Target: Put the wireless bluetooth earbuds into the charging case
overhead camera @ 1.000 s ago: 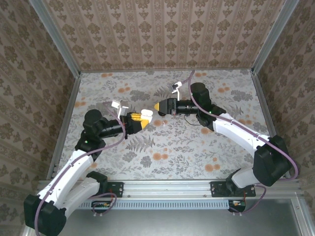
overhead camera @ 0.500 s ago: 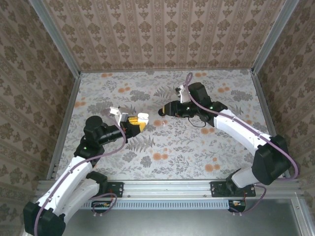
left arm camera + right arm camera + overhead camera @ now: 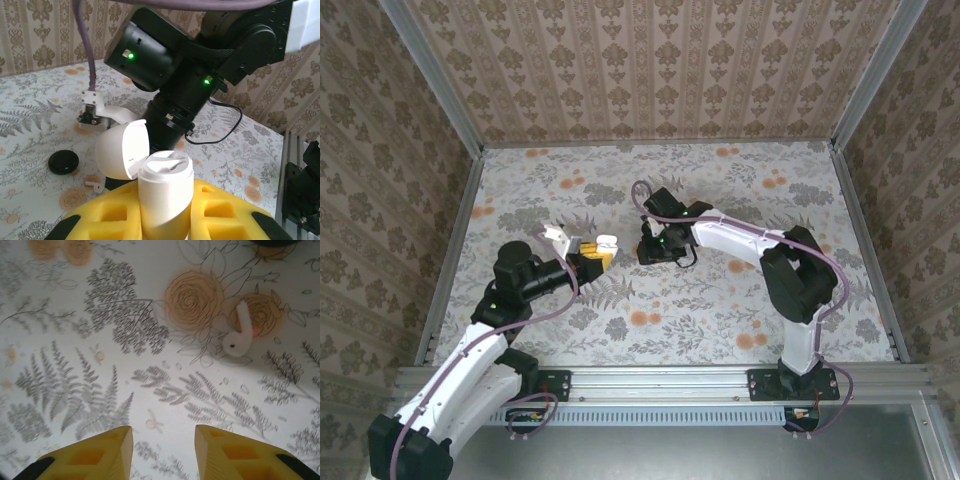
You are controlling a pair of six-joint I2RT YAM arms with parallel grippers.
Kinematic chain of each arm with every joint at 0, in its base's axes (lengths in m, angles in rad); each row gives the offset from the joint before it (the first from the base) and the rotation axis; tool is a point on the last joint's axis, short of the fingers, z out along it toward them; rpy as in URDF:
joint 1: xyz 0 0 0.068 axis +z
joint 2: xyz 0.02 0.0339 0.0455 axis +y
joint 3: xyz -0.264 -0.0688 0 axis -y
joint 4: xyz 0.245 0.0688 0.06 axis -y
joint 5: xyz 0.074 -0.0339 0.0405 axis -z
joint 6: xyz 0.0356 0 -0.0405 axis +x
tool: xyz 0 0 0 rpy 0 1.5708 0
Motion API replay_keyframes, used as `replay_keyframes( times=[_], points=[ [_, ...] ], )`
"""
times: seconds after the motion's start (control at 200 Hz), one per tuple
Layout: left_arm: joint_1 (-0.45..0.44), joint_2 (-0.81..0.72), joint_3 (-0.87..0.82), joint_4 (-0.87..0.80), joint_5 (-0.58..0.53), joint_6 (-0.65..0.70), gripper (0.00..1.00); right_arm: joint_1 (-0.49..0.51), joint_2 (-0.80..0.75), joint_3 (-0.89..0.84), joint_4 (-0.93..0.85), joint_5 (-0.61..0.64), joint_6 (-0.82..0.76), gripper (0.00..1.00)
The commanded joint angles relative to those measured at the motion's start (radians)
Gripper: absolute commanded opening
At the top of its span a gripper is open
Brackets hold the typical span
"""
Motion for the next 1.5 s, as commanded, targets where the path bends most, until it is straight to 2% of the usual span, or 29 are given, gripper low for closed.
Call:
replay_keyframes(
  times=[0.0,0.36,0.6,1.065,1.34,1.495],
  points=[
    [-0.002,-0.009,-0.011,-0.003,-0.008,0.035,0.00,-0.008,0.051,0.068,-0.067,0.092,-0.029,0.39],
    [0.002,-0.011,-0.013,-0.024,-0.016,0.054,0.00,-0.016,0.265,0.274,-0.164,0.144,-0.089,0.47],
    [0.004,-0.021,-0.015,-0.040,-0.018,0.052,0.00,-0.015,0.305,0.288,-0.127,0.100,-0.162,0.48],
    [0.005,-0.015,-0.010,-0.040,-0.024,0.033,0.00,0.064,0.272,0.284,-0.104,0.026,-0.368,0.48],
    [0.004,-0.005,-0.005,-0.038,-0.021,0.013,0.00,0.092,0.228,0.263,-0.070,-0.036,-0.425,0.49],
    [0.003,-0.006,-0.005,-0.041,-0.021,0.007,0.00,0.094,0.183,0.228,-0.023,-0.055,-0.390,0.50]
  ],
)
